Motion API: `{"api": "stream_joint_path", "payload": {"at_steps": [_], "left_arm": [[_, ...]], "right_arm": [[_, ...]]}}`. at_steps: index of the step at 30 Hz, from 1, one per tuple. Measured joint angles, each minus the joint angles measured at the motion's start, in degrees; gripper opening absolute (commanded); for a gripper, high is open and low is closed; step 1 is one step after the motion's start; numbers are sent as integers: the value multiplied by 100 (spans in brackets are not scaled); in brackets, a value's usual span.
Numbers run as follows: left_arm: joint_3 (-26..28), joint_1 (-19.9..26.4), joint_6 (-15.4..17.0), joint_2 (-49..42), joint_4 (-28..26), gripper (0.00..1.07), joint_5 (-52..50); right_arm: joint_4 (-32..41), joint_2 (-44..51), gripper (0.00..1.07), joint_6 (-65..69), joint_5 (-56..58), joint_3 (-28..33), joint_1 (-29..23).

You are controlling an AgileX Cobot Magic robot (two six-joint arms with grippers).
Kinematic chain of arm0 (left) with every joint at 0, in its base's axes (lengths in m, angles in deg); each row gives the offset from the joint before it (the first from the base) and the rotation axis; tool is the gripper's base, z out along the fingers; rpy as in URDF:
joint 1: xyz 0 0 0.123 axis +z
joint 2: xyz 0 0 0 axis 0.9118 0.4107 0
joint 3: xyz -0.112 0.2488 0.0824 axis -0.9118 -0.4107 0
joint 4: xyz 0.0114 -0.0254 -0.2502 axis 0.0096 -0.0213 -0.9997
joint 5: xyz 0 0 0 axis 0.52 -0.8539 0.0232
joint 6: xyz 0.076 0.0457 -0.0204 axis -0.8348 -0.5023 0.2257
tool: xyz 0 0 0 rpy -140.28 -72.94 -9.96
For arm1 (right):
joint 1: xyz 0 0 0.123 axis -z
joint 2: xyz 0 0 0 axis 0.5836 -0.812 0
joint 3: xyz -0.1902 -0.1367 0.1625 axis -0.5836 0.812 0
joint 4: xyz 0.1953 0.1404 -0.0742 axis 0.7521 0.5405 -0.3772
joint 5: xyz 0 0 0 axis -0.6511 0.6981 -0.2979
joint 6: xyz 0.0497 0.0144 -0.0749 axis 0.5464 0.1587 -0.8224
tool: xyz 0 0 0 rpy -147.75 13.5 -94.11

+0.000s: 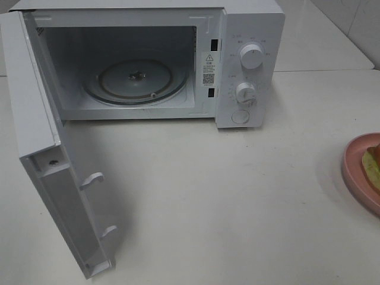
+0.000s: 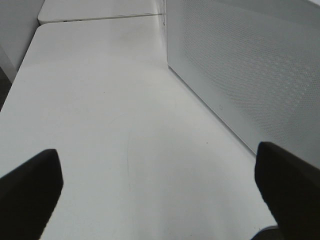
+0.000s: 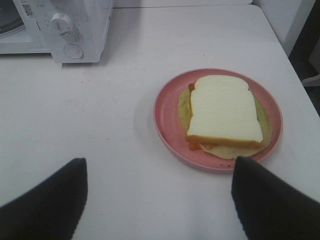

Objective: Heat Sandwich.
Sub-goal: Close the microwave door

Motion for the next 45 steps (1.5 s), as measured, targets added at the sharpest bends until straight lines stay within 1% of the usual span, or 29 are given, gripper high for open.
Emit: {"api": "stream_joint_path", "payload": {"at_steps": [13, 17, 21, 23, 24, 25, 27, 28, 29, 31, 32, 33, 34, 36, 37, 39, 42, 43, 45], "left_arm": [[0, 0, 0, 0, 0, 102, -23], [86, 0, 6, 17, 0, 99, -86], [172, 0, 11, 332, 11, 94, -344], [172, 0, 11, 602, 23, 88, -430], [172, 0, 11, 854, 29, 79, -579], [172, 0, 11, 854, 29, 79, -579], [172, 0, 11, 1106, 29, 69, -791], [172, 0, 11, 1364, 29, 57, -997], [172, 0, 11, 1364, 29, 57, -997], [172, 0, 11, 1644, 29, 46, -1226], [178, 0, 11, 1937, 29, 36, -1438], [178, 0, 11, 1937, 29, 36, -1438], [178, 0, 11, 2057, 29, 31, -1541], [178, 0, 11, 2366, 46, 16, -1759], [178, 0, 11, 2647, 120, 0, -1965], [178, 0, 11, 2802, 172, 0, -2040], [166, 0, 11, 3358, 567, 0, -2487], [166, 0, 11, 3358, 567, 0, -2487], [86, 0, 11, 3575, 653, 0, -2928]], "right_arm": [[0, 0, 76, 0, 0, 0, 0], [0, 0, 76, 0, 0, 0, 0], [0, 0, 76, 0, 0, 0, 0], [0, 0, 76, 0, 0, 0, 0], [0, 0, 75, 0, 0, 0, 0], [0, 0, 75, 0, 0, 0, 0], [0, 0, 75, 0, 0, 0, 0], [0, 0, 75, 0, 0, 0, 0], [0, 0, 75, 0, 0, 0, 0], [0, 0, 75, 0, 0, 0, 0], [0, 0, 75, 0, 0, 0, 0], [0, 0, 75, 0, 0, 0, 0], [0, 0, 75, 0, 0, 0, 0], [0, 0, 75, 0, 0, 0, 0], [0, 0, 75, 0, 0, 0, 0], [0, 0, 75, 0, 0, 0, 0], [0, 0, 75, 0, 0, 0, 0], [0, 0, 75, 0, 0, 0, 0], [0, 0, 75, 0, 0, 0, 0]]}}
